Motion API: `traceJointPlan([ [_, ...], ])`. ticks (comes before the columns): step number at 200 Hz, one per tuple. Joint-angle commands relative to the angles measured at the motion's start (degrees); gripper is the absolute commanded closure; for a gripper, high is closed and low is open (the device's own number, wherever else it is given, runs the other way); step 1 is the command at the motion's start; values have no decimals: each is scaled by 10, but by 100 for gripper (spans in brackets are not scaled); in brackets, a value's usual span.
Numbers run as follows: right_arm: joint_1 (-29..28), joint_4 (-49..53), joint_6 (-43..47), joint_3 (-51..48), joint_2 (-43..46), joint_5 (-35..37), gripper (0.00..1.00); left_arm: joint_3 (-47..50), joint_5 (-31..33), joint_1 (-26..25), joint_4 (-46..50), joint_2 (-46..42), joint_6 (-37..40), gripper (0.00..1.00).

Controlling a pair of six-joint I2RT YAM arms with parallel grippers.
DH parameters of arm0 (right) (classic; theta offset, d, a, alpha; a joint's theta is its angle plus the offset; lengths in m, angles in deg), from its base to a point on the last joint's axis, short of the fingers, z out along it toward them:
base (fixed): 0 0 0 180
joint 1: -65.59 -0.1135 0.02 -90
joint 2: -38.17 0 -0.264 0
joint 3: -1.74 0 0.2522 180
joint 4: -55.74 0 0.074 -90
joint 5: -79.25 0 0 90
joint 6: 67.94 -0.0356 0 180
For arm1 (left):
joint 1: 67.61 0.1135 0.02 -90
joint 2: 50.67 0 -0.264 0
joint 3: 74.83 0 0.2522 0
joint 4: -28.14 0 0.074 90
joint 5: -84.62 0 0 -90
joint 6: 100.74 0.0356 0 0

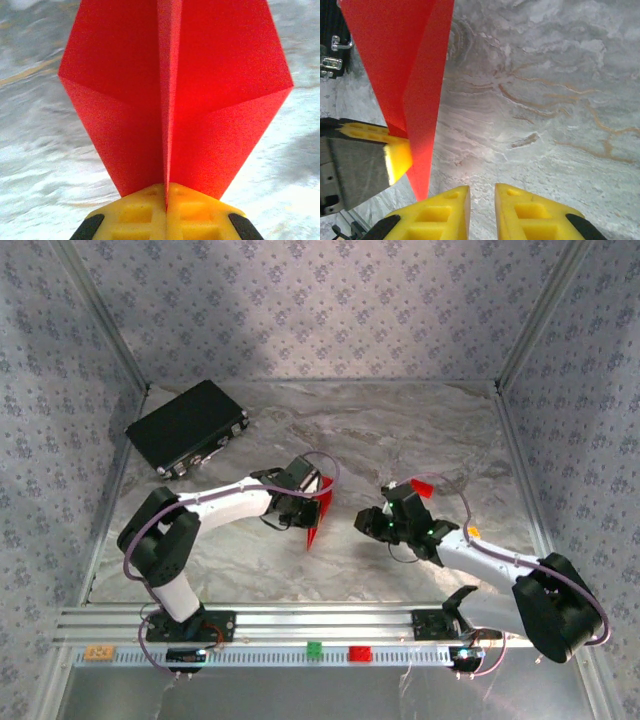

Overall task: Fold a paper plane with a square sheet of paper (pick it up from the middle)
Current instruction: Move the paper plane to the center of the table.

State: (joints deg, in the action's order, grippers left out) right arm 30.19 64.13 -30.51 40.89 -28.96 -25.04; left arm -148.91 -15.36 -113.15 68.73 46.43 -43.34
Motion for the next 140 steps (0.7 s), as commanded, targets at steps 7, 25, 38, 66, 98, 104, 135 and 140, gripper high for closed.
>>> traceJointPlan([
  [7, -9, -2, -4, 28, -19, 8, 79, -15, 74, -7, 56, 11, -23, 94],
  [25, -15, -17, -8, 34, -34, 4, 79, -17, 82, -8, 62, 12, -23, 94],
  [38, -19, -25, -10, 39, -46, 1, 79, -16, 83, -9, 62, 13, -24, 93],
  [66, -26, -37, -15, 48, -70, 0, 79, -19, 78, -9, 64, 19, -24, 93],
  [98, -30, -46, -18, 51, -89, -2, 80, -21, 75, -10, 65, 25, -23, 90],
  [104, -31, -47, -19, 51, -90, -2, 80, -22, 75, -10, 65, 25, -23, 90],
  [135, -31, -49, -20, 52, -97, -3, 79, -22, 73, -10, 66, 27, -20, 87],
  [140, -31, -50, -20, 52, -97, -3, 80, -23, 72, -10, 66, 28, -19, 86],
])
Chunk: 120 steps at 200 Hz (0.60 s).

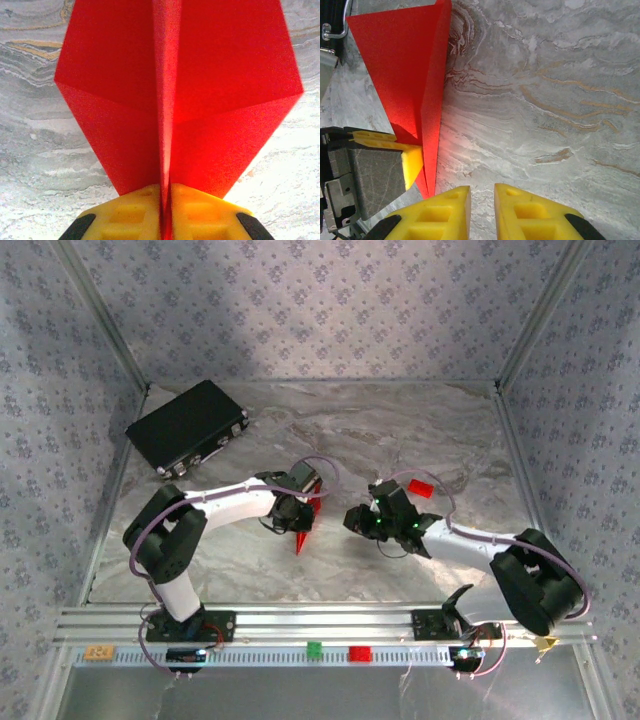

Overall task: Fold a paper plane with a square sheet of paper (pick it up from the middle)
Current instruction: Move the paper plane to the center of the table.

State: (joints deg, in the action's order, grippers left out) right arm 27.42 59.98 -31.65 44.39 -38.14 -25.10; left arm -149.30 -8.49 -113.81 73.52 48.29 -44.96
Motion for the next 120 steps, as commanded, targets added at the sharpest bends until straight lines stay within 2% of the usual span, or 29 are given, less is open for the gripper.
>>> traceJointPlan([
  [1, -3, -8, -9, 17, -5, -2, 79, -19, 4, -3, 18, 10, -3, 86],
  [120, -5, -12, -10, 20, -18, -3, 79, -24, 0, -4, 19, 31, 6, 85],
])
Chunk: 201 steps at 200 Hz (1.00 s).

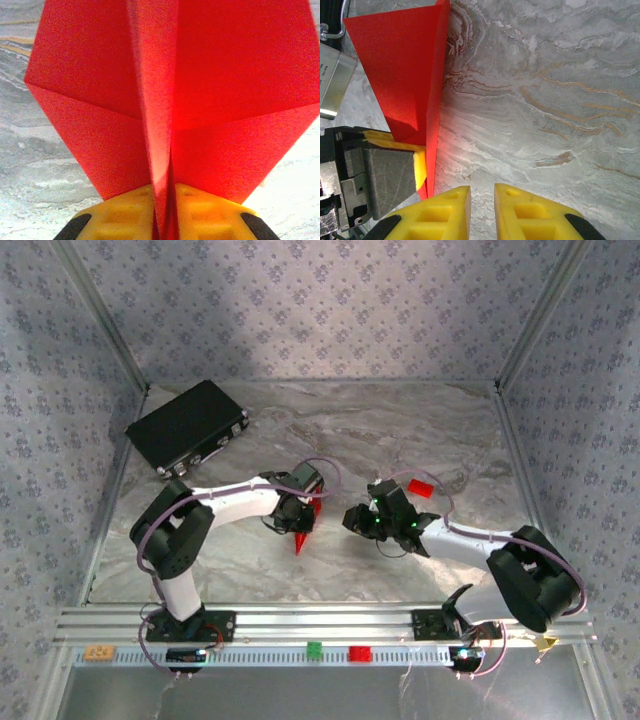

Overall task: Fold a paper plane with a square sheet of paper (pick it up from the middle)
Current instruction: Move the paper plane to the center of the table.

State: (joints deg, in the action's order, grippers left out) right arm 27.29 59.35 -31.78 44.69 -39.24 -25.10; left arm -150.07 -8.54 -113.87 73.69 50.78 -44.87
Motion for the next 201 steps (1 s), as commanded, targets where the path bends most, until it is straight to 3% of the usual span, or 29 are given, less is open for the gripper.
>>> traceJointPlan([
  [1, -4, -5, -9, 17, -7, -3, 79, -16, 0, -3, 17, 6, 5, 85],
  [122, -5, -6, -7, 11, -5, -3, 80, -45, 27, -22, 43, 50, -12, 83],
  [201, 8, 15, 3, -13, 42, -3, 80, -103, 98, -50, 102, 102, -73, 80],
])
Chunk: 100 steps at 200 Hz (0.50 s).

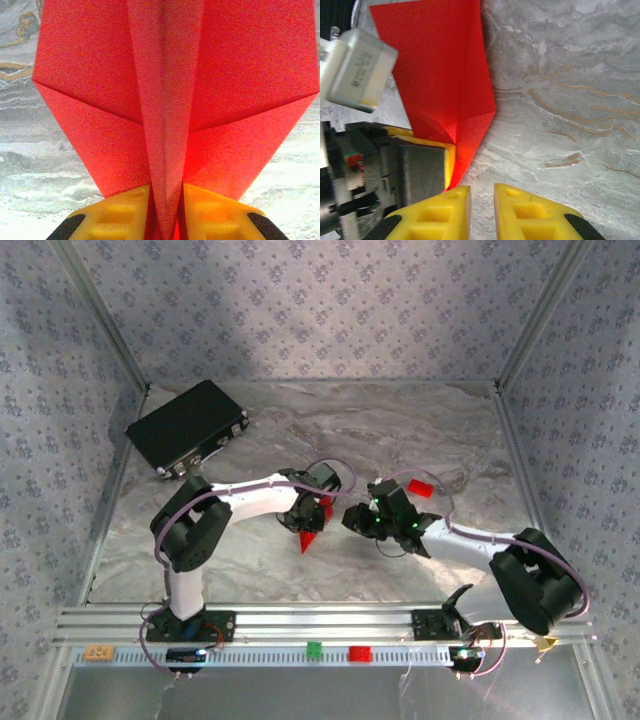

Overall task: Fold a paper plane with a square sheet of paper (pick it up from the middle)
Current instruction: Move the paper plane to the center of the table.

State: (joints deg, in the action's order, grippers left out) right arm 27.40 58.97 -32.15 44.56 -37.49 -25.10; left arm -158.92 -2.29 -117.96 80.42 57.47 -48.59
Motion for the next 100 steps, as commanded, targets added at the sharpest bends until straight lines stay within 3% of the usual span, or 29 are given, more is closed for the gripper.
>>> traceJointPlan([
  [1, 8, 19, 7, -12, 25, -3, 80, -16, 36, -10, 36, 36, -36, 80],
  [100, 69, 52, 24, -60, 109, -35, 78, -42, 23, -26, 30, 63, -97, 72],
])
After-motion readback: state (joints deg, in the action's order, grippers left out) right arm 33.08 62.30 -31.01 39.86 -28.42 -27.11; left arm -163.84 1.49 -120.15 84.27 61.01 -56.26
